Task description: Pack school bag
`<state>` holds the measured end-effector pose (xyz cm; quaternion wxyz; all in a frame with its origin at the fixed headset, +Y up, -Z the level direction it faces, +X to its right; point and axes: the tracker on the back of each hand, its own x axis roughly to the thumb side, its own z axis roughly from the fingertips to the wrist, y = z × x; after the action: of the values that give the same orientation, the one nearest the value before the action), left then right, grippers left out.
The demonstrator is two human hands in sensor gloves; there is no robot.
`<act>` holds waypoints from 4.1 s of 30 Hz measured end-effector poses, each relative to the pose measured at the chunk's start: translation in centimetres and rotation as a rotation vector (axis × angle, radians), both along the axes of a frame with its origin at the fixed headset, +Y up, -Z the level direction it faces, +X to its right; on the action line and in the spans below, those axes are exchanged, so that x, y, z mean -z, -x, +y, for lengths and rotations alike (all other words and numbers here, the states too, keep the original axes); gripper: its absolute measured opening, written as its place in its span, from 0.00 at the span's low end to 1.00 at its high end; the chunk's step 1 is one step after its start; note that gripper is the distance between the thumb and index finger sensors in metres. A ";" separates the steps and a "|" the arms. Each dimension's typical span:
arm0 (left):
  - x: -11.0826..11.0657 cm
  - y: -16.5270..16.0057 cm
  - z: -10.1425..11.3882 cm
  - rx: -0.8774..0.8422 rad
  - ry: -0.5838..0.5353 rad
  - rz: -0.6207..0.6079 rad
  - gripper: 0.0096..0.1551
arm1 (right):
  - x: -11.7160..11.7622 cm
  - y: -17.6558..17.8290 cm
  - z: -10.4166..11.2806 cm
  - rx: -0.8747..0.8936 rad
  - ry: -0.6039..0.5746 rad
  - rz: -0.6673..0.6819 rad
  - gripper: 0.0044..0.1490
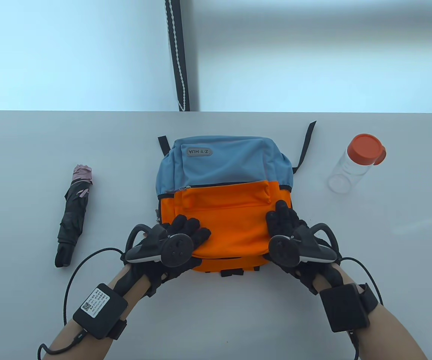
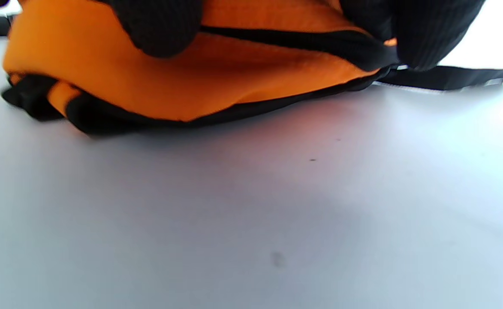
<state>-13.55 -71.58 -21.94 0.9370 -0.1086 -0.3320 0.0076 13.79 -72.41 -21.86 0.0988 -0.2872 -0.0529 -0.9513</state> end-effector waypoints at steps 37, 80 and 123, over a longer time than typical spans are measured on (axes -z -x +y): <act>9.4 3.0 22.2 -0.370 -0.387 0.421 0.34 | 9.8 -1.2 20.6 0.567 -0.049 -0.298 0.35; -1.6 0.0 8.1 -0.653 0.029 0.092 0.64 | 1.9 -0.1 11.5 0.791 0.164 0.058 0.56; 1.6 1.1 7.6 -0.692 -0.040 0.251 0.40 | 17.2 -15.9 10.8 0.109 0.038 -0.802 0.75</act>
<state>-14.62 -63.94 -23.53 0.9142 0.0304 -0.2318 0.3310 29.73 -61.61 -39.03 0.0146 0.1025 -0.0897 -0.9906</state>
